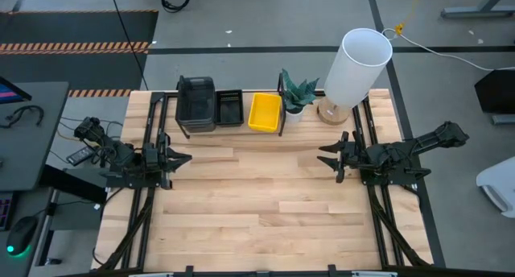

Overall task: Stack baskets on shelf by color
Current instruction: Return to Home Position

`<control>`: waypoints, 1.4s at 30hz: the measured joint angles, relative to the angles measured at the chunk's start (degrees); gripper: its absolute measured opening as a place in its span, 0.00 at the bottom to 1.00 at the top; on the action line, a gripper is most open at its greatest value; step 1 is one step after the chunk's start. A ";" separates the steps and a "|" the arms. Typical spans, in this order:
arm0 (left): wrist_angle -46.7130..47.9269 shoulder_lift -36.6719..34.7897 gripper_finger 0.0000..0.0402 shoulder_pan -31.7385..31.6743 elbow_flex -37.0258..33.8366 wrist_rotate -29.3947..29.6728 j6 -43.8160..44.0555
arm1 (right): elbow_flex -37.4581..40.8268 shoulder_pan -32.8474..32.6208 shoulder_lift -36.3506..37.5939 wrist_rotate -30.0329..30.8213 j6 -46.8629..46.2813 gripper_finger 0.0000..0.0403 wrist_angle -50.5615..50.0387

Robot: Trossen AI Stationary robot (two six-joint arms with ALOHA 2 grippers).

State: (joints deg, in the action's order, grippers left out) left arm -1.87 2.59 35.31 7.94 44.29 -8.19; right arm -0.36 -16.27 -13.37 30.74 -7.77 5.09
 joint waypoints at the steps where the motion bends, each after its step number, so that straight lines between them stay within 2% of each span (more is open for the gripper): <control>1: 0.00 0.00 0.08 0.00 0.00 0.02 0.00 | 0.00 0.00 0.00 0.00 0.00 0.43 -0.01; 13: 0.00 0.00 0.06 0.02 0.00 0.02 0.00 | 0.00 0.00 0.00 0.00 0.00 0.43 -0.01; 24: 0.00 0.00 0.09 0.00 0.01 0.01 0.00 | 0.00 0.00 0.00 0.00 0.00 0.43 -0.01; 35: 0.00 0.00 0.06 0.00 0.00 0.02 0.00 | 0.00 0.00 0.00 0.00 0.00 0.43 -0.01; 42: 0.00 0.00 0.08 0.01 0.00 0.01 0.00 | 0.00 0.00 0.00 0.00 0.00 0.43 -0.01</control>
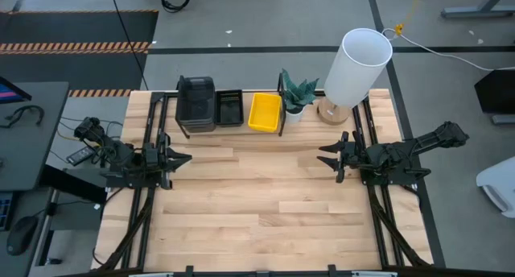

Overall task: Stack baskets on shelf by color
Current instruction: Return to Home Position

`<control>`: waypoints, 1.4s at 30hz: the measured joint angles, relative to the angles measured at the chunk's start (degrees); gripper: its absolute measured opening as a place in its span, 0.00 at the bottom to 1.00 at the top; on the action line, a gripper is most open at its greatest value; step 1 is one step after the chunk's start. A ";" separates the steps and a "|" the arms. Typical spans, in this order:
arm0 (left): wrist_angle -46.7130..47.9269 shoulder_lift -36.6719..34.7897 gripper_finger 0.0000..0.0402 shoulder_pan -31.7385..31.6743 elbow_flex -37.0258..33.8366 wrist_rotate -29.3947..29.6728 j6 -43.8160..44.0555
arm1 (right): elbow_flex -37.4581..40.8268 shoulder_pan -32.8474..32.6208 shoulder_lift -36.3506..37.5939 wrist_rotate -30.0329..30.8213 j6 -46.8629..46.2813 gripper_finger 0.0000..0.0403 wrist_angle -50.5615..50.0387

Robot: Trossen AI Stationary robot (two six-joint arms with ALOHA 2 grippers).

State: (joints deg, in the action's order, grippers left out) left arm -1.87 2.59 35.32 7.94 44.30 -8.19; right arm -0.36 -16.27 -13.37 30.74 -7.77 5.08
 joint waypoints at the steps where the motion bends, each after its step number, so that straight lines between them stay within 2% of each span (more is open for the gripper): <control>1: 0.00 0.00 0.08 -0.01 0.02 0.01 0.00 | 0.00 0.00 0.00 0.00 0.00 0.43 0.00; 25: 0.00 0.01 0.10 -0.01 0.00 0.00 0.00 | 0.00 0.01 0.00 0.00 0.00 0.43 0.00; 34: 0.00 0.00 0.07 -0.01 0.00 -0.01 0.00 | 0.00 0.00 0.00 0.00 0.00 0.43 0.00; 42: 0.00 0.01 0.10 0.00 0.00 0.00 0.00 | 0.00 0.01 0.00 0.01 0.00 0.43 0.00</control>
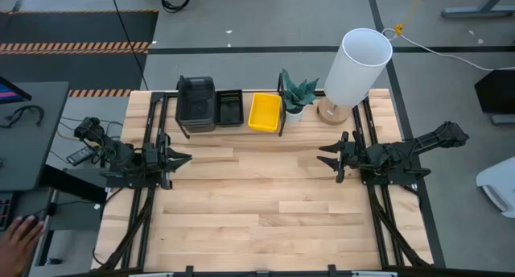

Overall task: Stack baskets on shelf by color
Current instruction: Return to Home Position

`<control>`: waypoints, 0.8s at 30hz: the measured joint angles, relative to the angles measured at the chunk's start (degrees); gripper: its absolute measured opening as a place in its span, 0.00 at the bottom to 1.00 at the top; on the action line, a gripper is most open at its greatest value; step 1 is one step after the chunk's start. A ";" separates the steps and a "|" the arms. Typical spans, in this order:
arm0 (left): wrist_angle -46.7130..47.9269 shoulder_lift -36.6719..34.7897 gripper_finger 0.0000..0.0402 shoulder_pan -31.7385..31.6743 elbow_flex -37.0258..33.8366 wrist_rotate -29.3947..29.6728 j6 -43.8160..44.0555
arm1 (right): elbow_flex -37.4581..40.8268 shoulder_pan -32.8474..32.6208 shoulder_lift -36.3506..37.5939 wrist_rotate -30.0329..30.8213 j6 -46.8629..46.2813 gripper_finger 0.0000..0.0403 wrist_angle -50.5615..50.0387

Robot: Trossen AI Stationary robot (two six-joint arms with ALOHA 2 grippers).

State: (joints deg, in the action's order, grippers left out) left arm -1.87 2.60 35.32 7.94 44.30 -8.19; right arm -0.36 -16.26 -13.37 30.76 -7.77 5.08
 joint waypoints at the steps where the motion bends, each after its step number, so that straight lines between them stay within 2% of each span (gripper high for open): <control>1: 0.00 0.01 0.10 -0.01 0.00 0.00 0.00 | 0.02 0.01 0.01 0.00 0.00 0.43 0.00; 16: 0.00 0.00 0.07 0.01 0.00 0.00 0.00 | 0.00 -0.01 0.01 0.00 0.00 0.43 0.00; 24: 0.00 0.01 0.09 0.01 0.00 -0.01 0.00 | 0.02 0.00 0.00 -0.01 0.00 0.43 0.00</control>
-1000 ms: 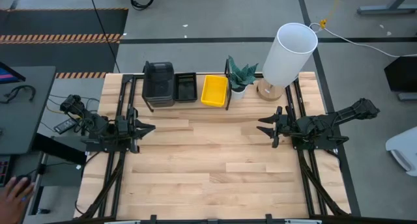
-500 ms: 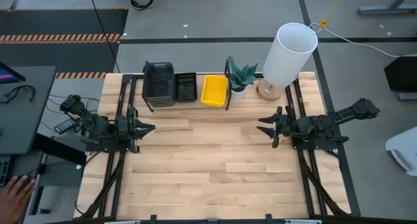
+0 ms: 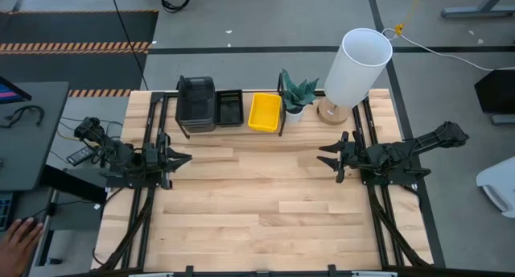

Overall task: Stack baskets on shelf by color
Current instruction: Return to Home Position

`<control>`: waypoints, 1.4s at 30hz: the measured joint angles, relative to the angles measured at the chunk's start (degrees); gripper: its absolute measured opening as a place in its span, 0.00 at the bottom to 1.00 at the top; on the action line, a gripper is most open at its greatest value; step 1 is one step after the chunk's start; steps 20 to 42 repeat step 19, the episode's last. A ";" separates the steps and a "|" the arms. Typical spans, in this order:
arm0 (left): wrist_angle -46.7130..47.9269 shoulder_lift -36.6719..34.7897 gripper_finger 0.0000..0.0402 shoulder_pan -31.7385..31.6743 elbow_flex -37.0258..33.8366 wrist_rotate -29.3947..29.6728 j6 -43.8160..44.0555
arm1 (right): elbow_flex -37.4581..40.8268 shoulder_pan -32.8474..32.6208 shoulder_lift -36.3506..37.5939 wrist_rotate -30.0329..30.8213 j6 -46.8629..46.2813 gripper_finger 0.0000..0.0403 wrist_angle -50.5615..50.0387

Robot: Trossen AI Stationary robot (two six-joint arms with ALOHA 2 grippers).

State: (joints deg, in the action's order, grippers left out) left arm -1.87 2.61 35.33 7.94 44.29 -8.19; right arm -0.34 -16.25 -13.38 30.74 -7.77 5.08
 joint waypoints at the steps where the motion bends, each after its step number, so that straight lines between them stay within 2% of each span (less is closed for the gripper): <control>1: 0.00 -0.02 0.09 0.00 0.00 0.02 0.00 | -0.01 -0.01 0.00 0.00 0.00 0.43 0.00; 12: 0.00 -0.01 0.06 -0.02 0.00 0.00 0.00 | 0.00 -0.01 0.01 0.00 0.00 0.43 0.00; 42: 0.00 -0.02 0.08 0.00 0.00 0.00 0.00 | -0.02 0.00 0.01 0.00 0.00 0.43 0.00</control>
